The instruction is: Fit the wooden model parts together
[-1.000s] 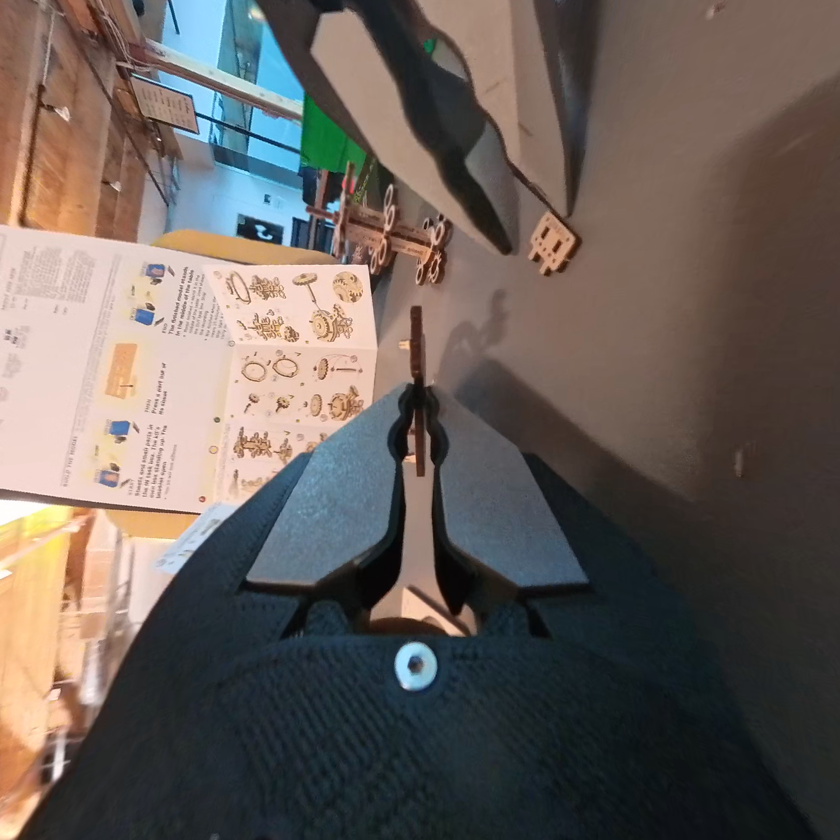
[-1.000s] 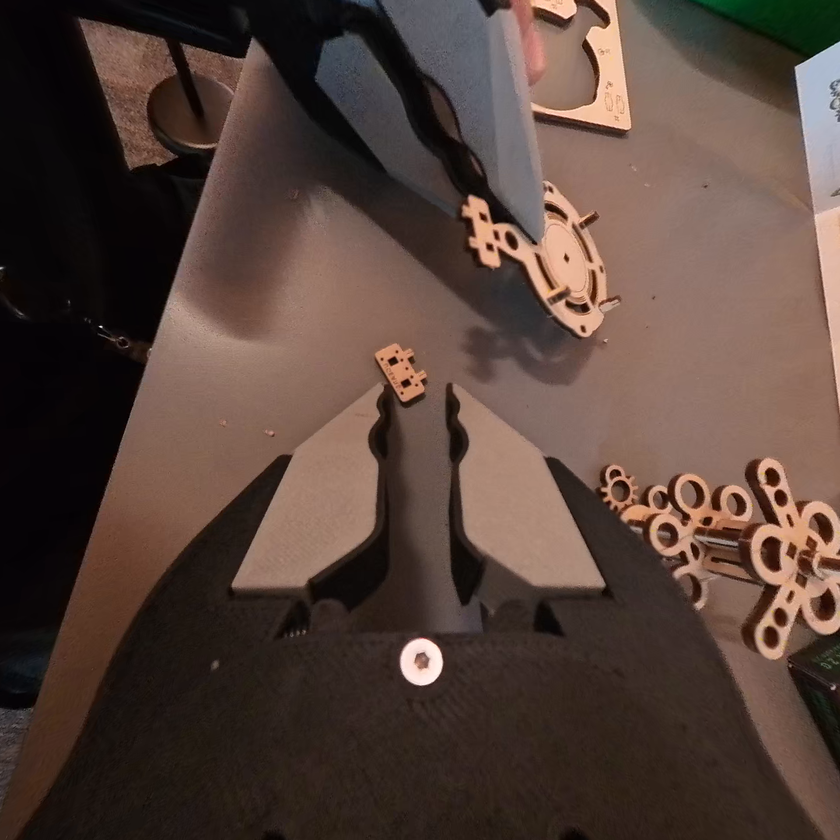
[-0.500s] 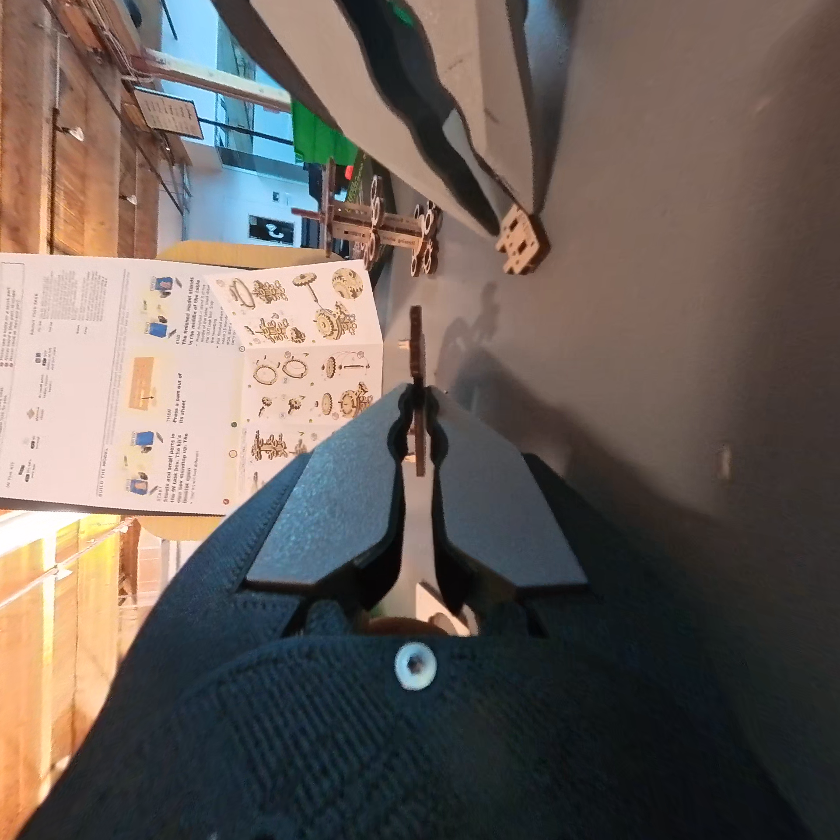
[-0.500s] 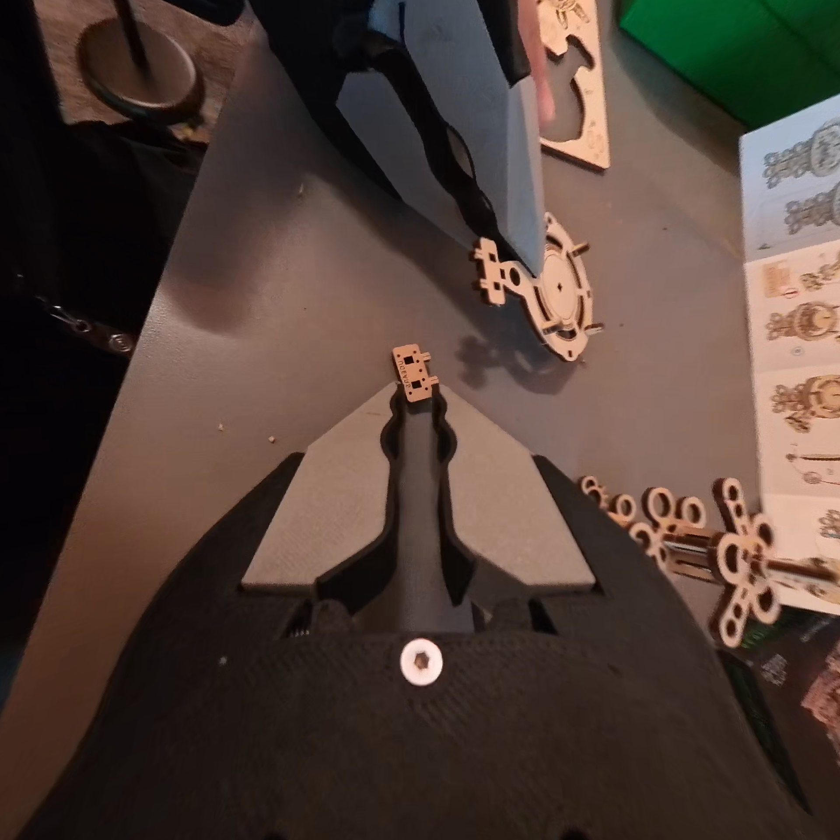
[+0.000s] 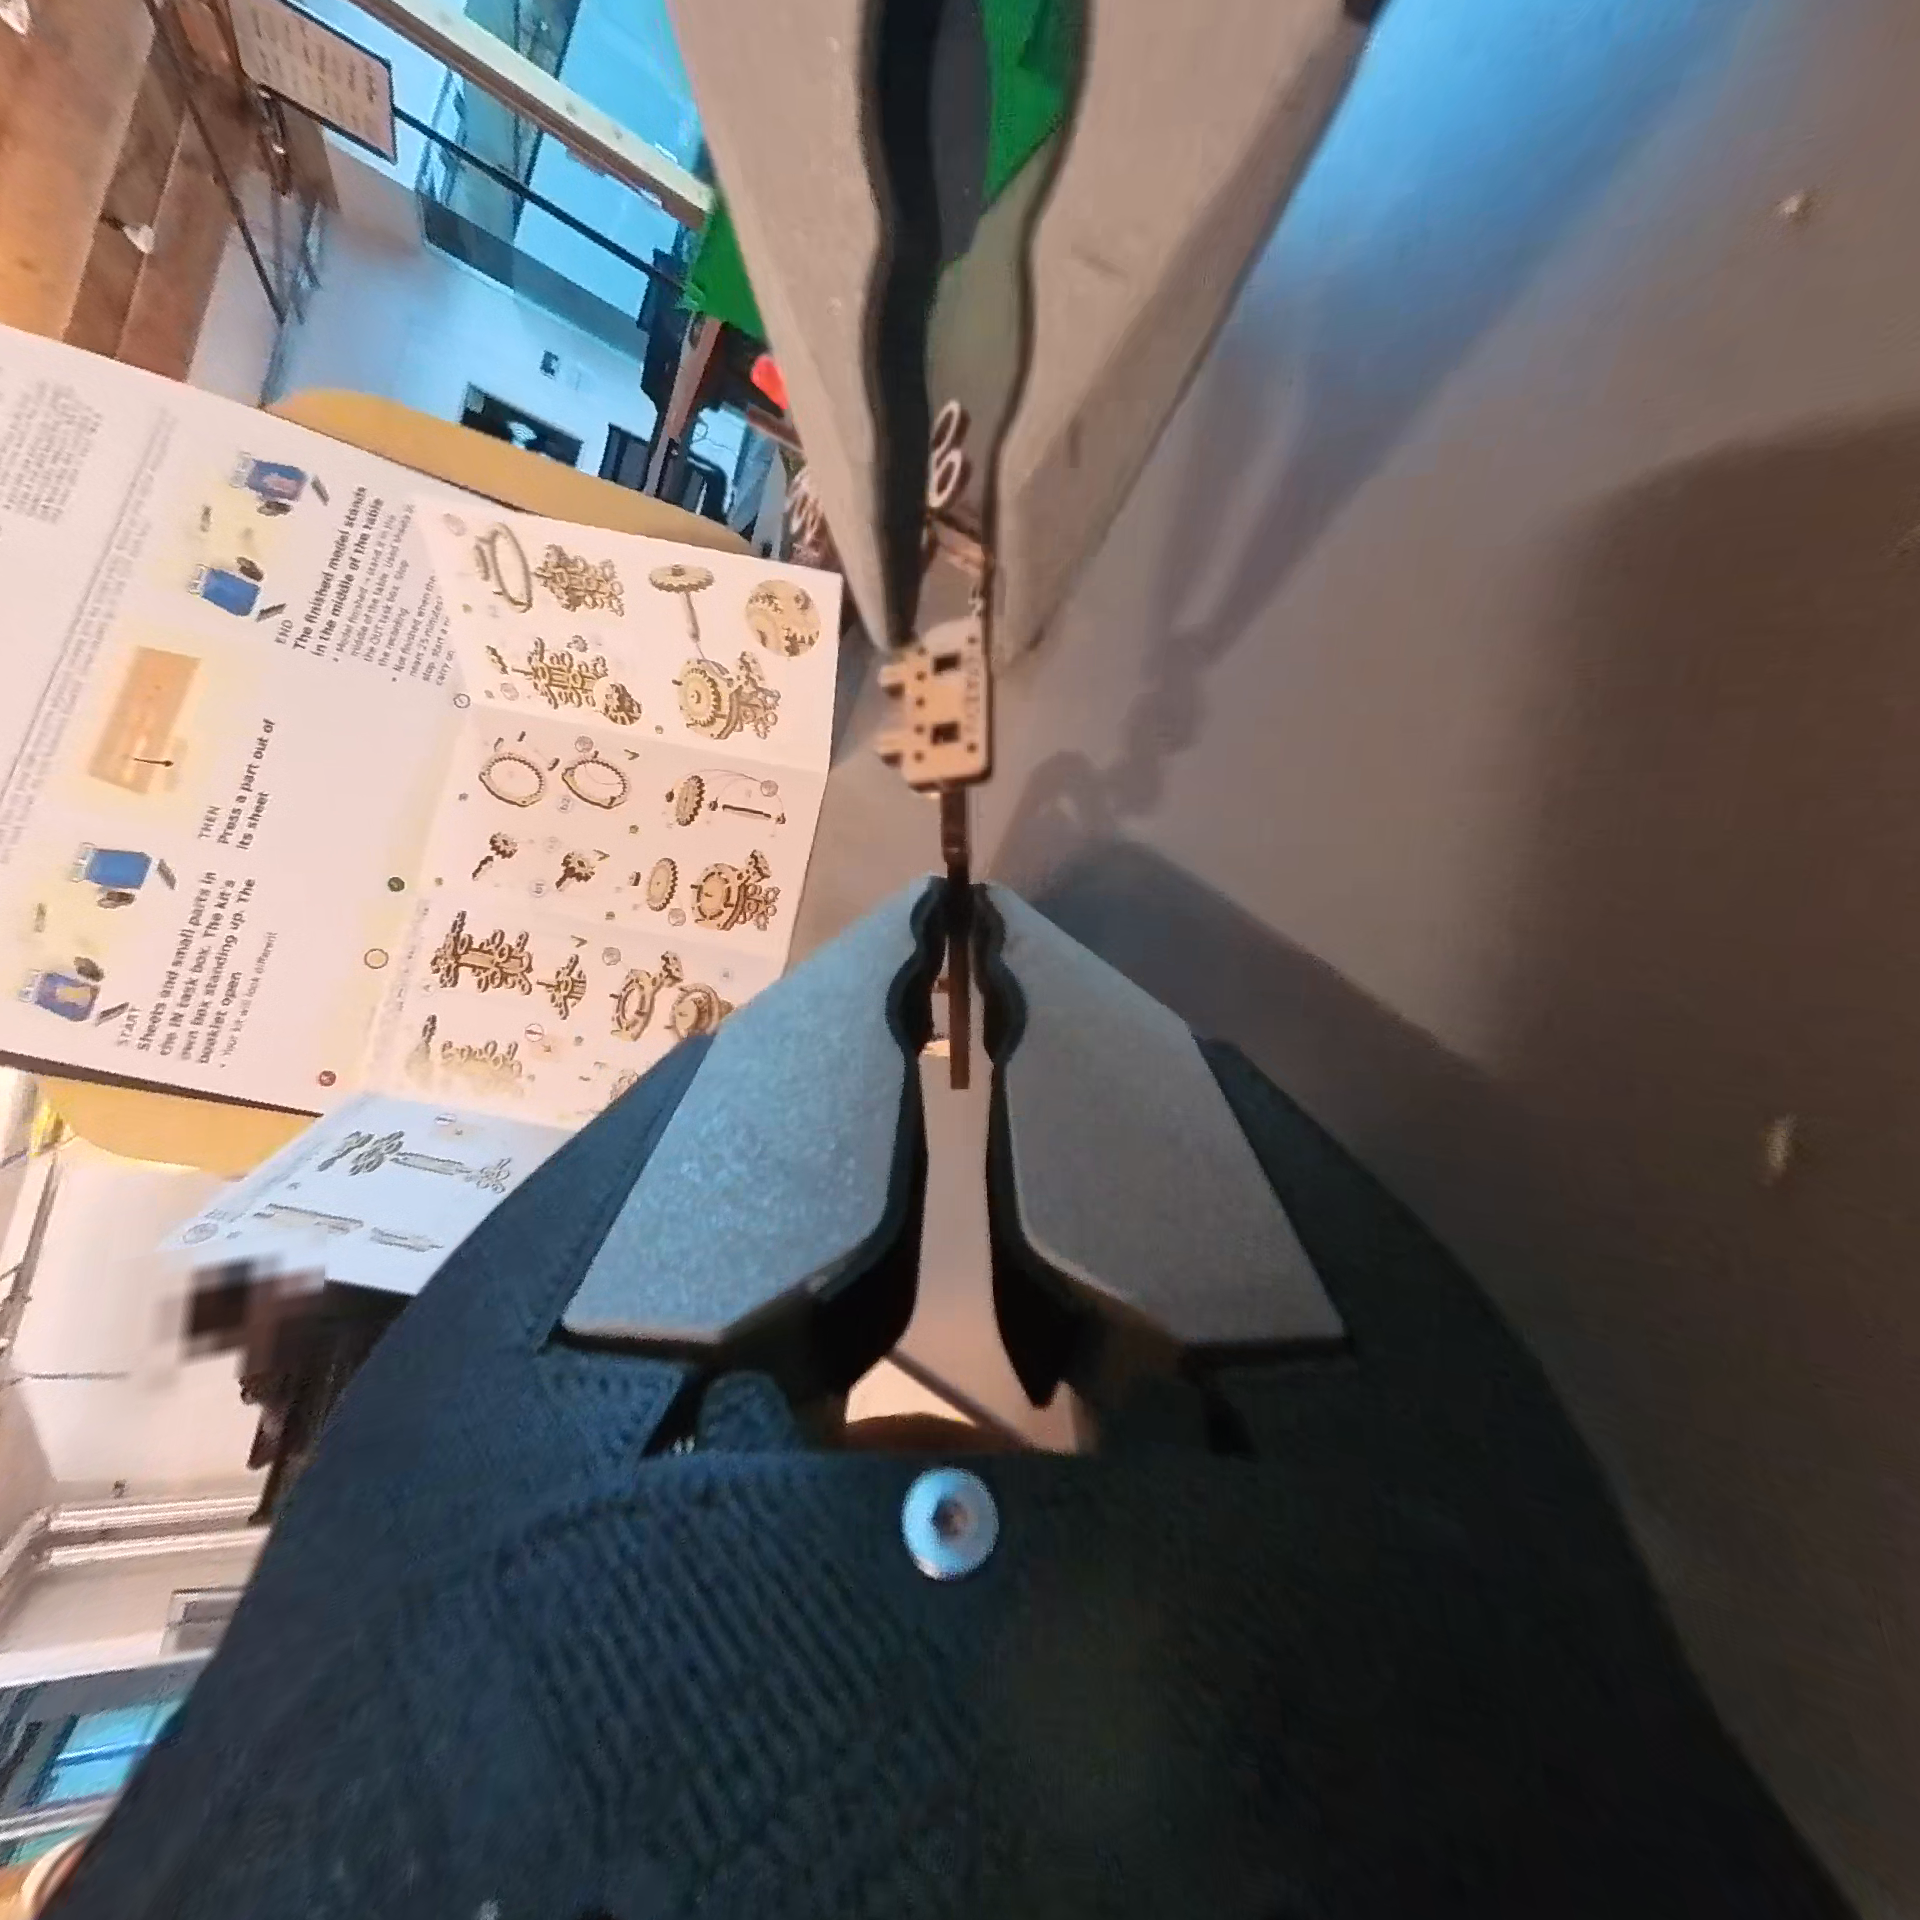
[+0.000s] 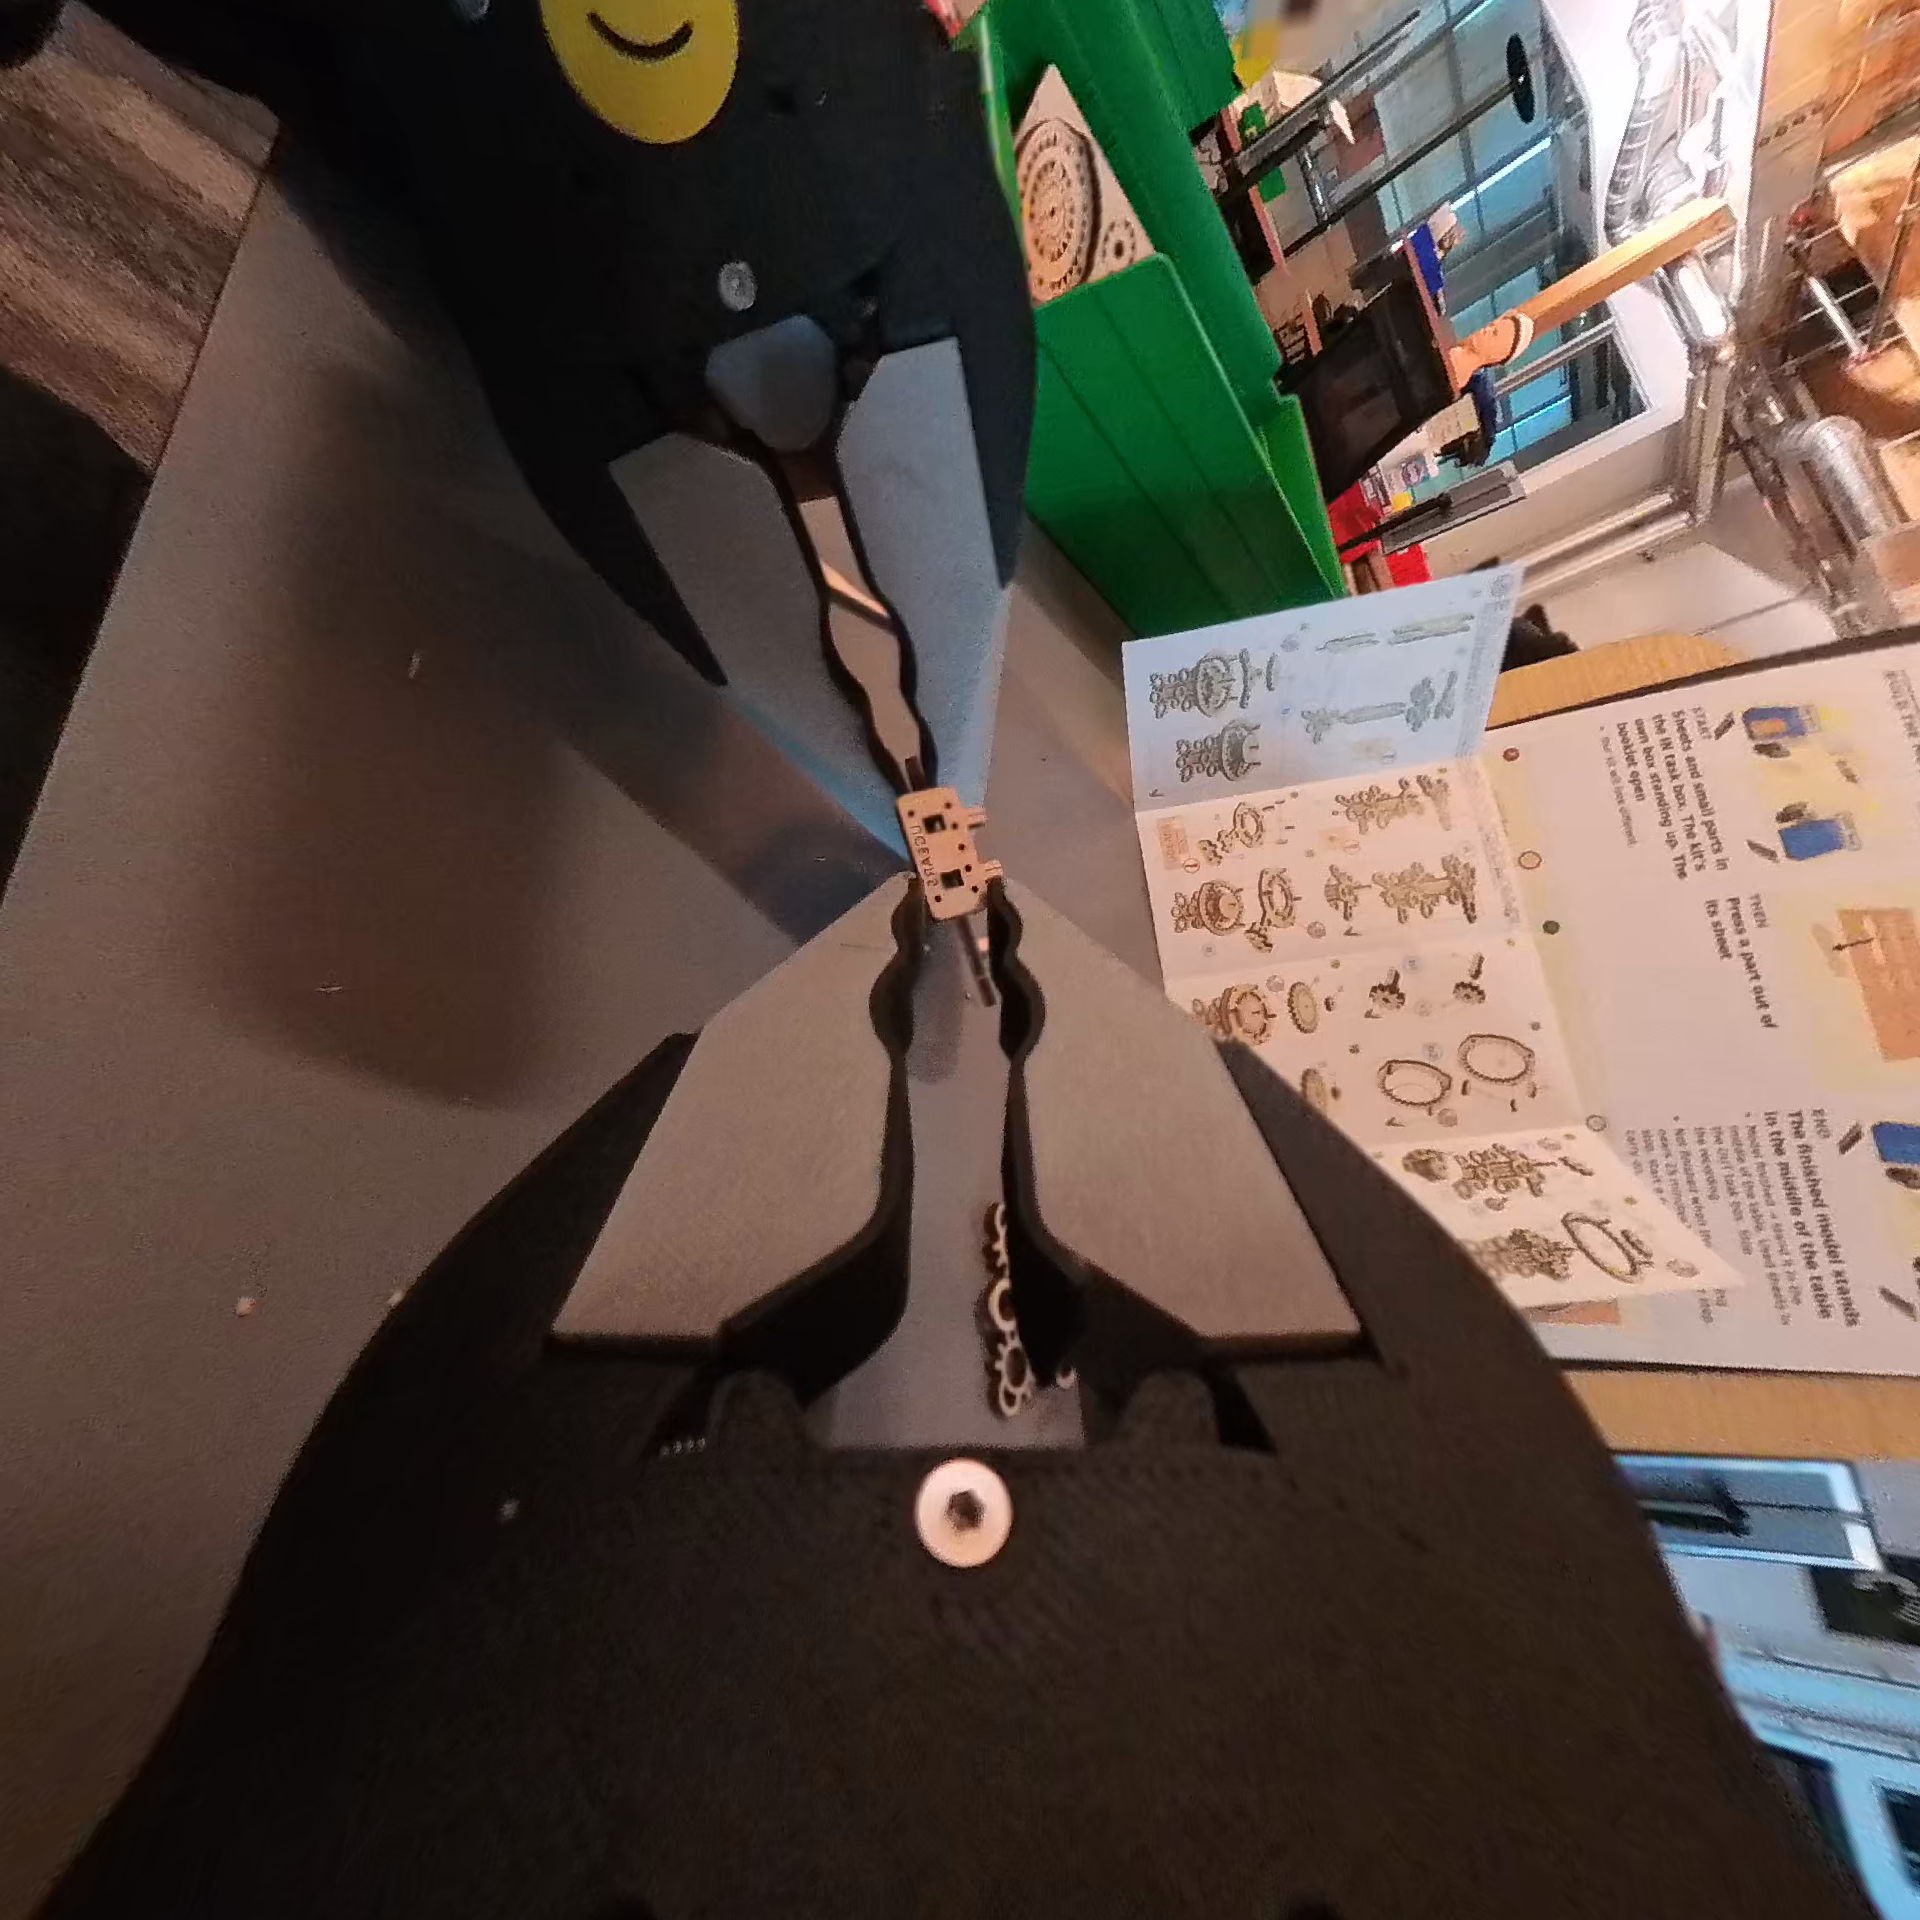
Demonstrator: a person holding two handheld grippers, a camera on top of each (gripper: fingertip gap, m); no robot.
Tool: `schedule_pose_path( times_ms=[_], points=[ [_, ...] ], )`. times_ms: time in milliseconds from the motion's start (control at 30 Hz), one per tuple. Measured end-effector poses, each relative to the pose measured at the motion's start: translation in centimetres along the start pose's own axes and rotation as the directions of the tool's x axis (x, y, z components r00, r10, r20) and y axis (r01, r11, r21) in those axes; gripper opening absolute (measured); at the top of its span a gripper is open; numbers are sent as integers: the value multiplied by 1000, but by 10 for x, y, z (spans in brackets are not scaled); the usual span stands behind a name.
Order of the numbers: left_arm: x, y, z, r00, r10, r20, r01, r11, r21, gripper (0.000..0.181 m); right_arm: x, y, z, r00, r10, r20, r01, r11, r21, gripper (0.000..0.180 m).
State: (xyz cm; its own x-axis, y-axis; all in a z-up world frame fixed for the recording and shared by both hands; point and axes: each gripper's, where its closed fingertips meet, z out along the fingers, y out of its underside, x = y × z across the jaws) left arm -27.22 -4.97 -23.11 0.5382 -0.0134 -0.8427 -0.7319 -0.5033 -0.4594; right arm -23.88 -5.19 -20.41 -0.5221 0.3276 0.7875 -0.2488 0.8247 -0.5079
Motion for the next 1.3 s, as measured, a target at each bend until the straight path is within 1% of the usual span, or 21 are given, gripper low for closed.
schedule_pose_path(
  times_ms=[167, 733, 1167, 1300],
  points=[
    [-3, 0, -1, 1000, -6, 11, 6, 1000, 9, 0, 5, 0, 4, 995, -75, -66, 73, 997, -38, 8],
    [-1, 2, 0, 1000, -7, 2, 7, 1000, -5, 0, 3, 2, 5, 965, -234, -114, 222, 969, -113, 8],
    [0, 5, 2, 1000, 1, -3, -1, 1000, -23, 0, 1, 4, 8, 959, -260, -116, 243, 959, -144, 8],
    [0, 7, 3, 999, 47, 18, -46, 998, -52, 0, -1, 8, 10, 952, -282, -115, 261, 951, -168, 8]
  ],
)
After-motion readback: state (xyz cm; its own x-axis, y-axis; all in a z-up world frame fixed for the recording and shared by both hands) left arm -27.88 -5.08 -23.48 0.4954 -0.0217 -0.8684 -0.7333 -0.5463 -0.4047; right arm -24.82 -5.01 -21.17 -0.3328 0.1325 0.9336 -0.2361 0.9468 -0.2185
